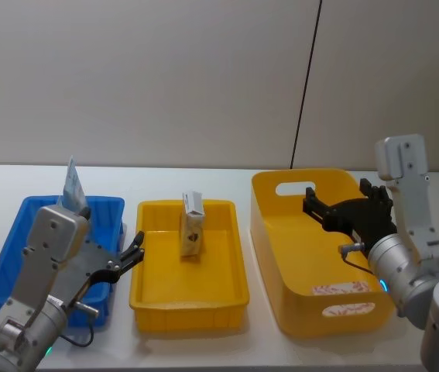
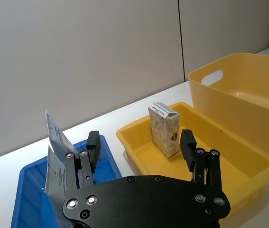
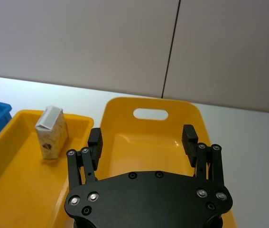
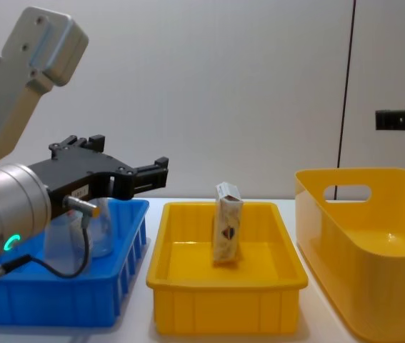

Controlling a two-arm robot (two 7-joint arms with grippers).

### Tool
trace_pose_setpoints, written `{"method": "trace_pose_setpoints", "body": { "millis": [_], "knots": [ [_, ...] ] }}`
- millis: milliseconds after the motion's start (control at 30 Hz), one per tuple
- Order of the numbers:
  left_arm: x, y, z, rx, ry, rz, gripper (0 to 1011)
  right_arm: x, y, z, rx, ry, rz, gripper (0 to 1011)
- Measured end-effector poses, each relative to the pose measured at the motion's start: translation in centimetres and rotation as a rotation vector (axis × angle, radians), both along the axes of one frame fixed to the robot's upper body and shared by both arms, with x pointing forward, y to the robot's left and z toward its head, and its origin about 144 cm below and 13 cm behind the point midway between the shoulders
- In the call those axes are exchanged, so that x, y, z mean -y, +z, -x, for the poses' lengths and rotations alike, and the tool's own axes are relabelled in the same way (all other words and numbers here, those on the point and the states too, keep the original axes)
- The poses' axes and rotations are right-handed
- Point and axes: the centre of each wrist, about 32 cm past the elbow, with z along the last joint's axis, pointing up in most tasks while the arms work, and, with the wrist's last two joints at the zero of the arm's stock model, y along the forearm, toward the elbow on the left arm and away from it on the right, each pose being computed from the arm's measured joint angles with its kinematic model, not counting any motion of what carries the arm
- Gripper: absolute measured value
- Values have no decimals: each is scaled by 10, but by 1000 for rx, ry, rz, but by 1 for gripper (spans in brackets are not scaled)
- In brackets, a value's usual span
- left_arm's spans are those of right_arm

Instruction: Bimanual collaborative sorting of washing and personal care products

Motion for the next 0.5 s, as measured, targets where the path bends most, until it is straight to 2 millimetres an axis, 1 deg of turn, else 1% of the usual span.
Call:
{"method": "trace_pose_setpoints", "body": {
  "millis": [300,500],
  "knots": [
    [0,0,0,-11,39,2,1001,2,-3,1,19,28,3,1004],
    [-1,2,-1,-23,85,6,1001,-1,-1,0,-27,-13,-7,1004]
  ]
}}
